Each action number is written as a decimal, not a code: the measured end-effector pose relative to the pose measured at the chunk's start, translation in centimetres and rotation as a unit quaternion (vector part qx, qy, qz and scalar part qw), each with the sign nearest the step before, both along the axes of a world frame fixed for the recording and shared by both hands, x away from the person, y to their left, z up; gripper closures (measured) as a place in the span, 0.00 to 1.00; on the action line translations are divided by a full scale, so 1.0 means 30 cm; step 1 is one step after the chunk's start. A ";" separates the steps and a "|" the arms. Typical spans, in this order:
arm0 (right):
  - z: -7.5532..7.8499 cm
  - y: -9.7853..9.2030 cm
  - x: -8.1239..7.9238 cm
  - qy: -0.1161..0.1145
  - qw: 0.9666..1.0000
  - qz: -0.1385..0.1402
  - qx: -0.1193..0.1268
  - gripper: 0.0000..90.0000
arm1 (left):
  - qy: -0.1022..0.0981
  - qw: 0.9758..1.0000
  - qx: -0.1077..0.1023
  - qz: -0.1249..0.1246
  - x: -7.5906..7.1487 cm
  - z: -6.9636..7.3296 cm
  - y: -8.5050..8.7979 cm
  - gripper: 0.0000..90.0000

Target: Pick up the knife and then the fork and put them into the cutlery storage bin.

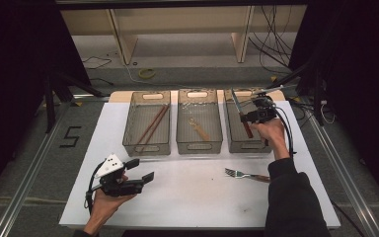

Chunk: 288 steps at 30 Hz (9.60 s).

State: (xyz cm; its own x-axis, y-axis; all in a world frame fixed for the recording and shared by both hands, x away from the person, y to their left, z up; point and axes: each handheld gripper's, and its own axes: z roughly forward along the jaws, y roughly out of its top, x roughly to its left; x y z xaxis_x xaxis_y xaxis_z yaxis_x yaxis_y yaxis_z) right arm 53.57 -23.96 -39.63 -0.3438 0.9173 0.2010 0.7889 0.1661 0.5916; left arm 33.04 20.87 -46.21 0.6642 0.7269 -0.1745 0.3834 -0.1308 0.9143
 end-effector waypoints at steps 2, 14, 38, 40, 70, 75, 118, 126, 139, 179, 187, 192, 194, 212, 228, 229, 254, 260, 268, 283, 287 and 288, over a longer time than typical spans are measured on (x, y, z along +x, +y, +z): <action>-0.005 0.001 0.003 0.004 1.000 -0.002 0.003 0.85 | 0.001 1.000 0.000 0.000 0.000 -0.001 0.000 0.24; 0.025 0.007 -0.031 -0.009 0.999 0.037 0.016 0.60 | 0.002 1.000 0.000 0.000 0.001 -0.002 0.000 0.24; 0.057 -0.015 -0.383 -0.052 0.976 0.210 -0.005 0.38 | 0.004 1.000 0.001 0.000 0.003 -0.005 -0.001 0.24; 0.045 -0.017 -0.399 -0.050 0.976 0.212 -0.006 0.37 | 0.004 1.000 0.001 0.000 0.002 -0.005 -0.001 0.24; -0.115 -0.124 -0.450 0.035 0.971 0.219 -0.092 0.42 | 0.001 1.000 0.000 -0.004 0.001 -0.004 -0.001 0.24; -0.140 -0.135 -0.446 0.048 0.969 0.220 -0.104 0.44 | 0.001 1.000 0.002 -0.005 0.001 -0.004 -0.001 0.24; -0.194 -0.105 -0.479 0.101 0.937 0.275 -0.192 0.78 | 0.001 1.000 0.003 -0.005 0.001 -0.003 -0.002 0.24; -0.194 -0.100 -0.488 0.101 0.931 0.288 -0.199 0.86 | 0.000 1.000 0.003 -0.005 0.000 -0.003 -0.001 0.24; -0.193 -0.097 -0.494 0.094 0.929 0.293 -0.205 0.86 | 0.000 1.000 0.004 -0.005 0.001 -0.004 -0.001 0.24; 0.008 -0.133 -0.454 0.001 0.965 0.258 -0.053 0.87 | 0.002 1.000 0.002 0.000 0.004 -0.007 0.002 0.24; 0.038 -0.145 -0.391 -0.015 0.973 0.228 -0.028 0.87 | 0.001 1.000 0.001 0.000 0.005 -0.006 0.004 0.24; 0.049 -0.143 -0.369 -0.018 0.975 0.220 -0.025 0.87 | 0.000 1.000 0.002 0.000 0.005 -0.006 0.005 0.24; 0.049 -0.141 -0.363 -0.019 0.975 0.219 -0.023 0.87 | 0.000 1.000 0.002 0.000 0.005 -0.006 0.005 0.24; 0.058 -0.120 -0.332 -0.021 0.978 0.207 -0.015 0.87 | 0.000 1.000 0.002 -0.001 0.005 -0.005 0.005 0.24; 0.089 -0.115 -0.278 -0.026 0.983 0.181 0.006 0.87 | 0.000 1.000 0.002 0.000 0.005 -0.005 0.005 0.24; 0.092 -0.114 -0.273 -0.027 0.983 0.180 0.006 0.87 | 0.000 1.000 0.001 0.000 0.005 -0.005 0.006 0.24; 0.107 -0.109 -0.166 -0.025 0.992 0.122 0.020 0.87 | 0.000 1.000 -0.002 0.001 0.007 -0.006 0.006 0.24; 0.114 -0.099 -0.139 -0.027 0.993 0.111 0.022 0.87 | 0.000 1.000 0.000 0.000 0.006 -0.005 0.006 0.24; 0.124 -0.077 -0.102 -0.027 0.994 0.100 0.024 0.87 | 0.000 1.000 -0.003 0.001 0.006 -0.006 0.007 0.24; 0.127 -0.063 -0.039 -0.022 0.997 0.069 0.022 0.87 | -0.006 1.000 -0.005 -0.002 0.004 -0.004 0.007 0.23; 0.117 -0.058 -0.027 -0.019 0.998 0.062 0.022 0.87 | -0.008 1.000 -0.008 -0.002 0.004 -0.004 0.007 0.22; 0.114 -0.057 -0.024 -0.019 0.998 0.061 0.021 0.87 | -0.008 1.000 -0.009 -0.002 0.004 -0.004 0.007 0.22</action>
State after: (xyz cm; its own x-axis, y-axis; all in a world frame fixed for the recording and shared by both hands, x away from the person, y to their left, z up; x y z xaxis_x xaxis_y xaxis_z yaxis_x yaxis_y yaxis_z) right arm 52.84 -25.66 -36.20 -0.4609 0.8589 0.2231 0.7416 0.2347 0.6285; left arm 33.16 21.08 -46.34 0.6704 0.7206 -0.1772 0.3682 -0.1157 0.9225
